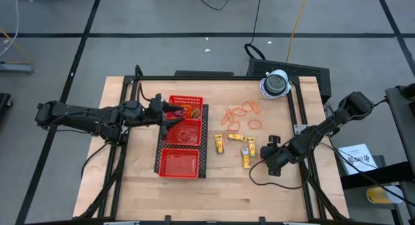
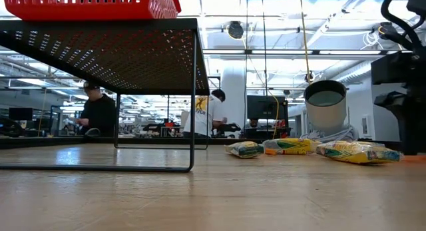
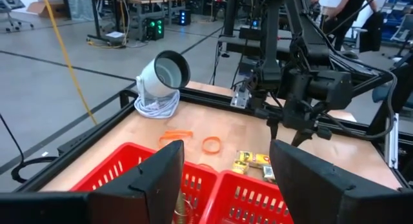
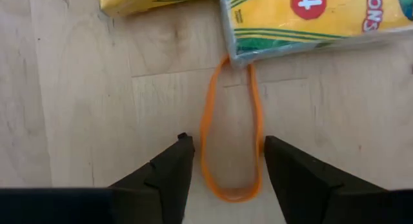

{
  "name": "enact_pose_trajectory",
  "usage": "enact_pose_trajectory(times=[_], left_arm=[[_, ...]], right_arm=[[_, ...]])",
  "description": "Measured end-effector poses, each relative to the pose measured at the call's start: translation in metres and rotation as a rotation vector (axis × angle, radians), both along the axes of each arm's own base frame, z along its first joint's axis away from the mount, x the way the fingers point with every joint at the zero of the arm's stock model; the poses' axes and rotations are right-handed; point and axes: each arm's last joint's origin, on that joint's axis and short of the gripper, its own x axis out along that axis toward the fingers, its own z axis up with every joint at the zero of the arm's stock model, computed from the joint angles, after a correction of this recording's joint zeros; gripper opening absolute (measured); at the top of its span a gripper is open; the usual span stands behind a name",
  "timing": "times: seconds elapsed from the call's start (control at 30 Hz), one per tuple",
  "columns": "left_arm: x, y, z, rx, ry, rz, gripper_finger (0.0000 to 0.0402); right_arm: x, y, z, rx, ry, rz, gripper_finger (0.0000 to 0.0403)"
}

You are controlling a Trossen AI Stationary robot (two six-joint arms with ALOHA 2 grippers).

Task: Pick & Place Office Desk Supplies
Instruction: Put the orange rubber band into the middle red basket on the shelf

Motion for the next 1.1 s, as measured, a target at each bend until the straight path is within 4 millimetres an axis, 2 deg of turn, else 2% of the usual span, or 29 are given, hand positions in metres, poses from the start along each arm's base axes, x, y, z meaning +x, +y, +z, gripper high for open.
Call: enact_pose_trajectory(times=[0.1, 0.4, 0.47, 0.7, 1.1], left_arm=[[0.000, 0.000, 0.000, 0.000, 0.000, 0.000, 0.0241], [0.000, 0.000, 0.000, 0.002, 0.002, 0.000, 0.0241], [0.000, 0.000, 0.000, 0.004, 0.002, 0.000, 0.0241], [0.000, 0.000, 0.000, 0.006, 0.003, 0.000, 0.0241], [0.000, 0.000, 0.000, 0.006, 0.002, 0.000, 0.0241]], right_arm=[[-0.001, 0.000, -0.001, -0.004, 0.011, 0.001, 0.0152], [-0.002, -0.002, -0.002, -0.019, 0.027, 0.002, 0.0023], [-0.003, -0.002, -0.002, -0.023, 0.031, 0.002, 0.0006], [-0.003, -0.003, 0.001, -0.006, 0.010, -0.015, 0.0003], [-0.017, -0.015, 0.041, 0.045, -0.231, -0.031, 0.0001]])
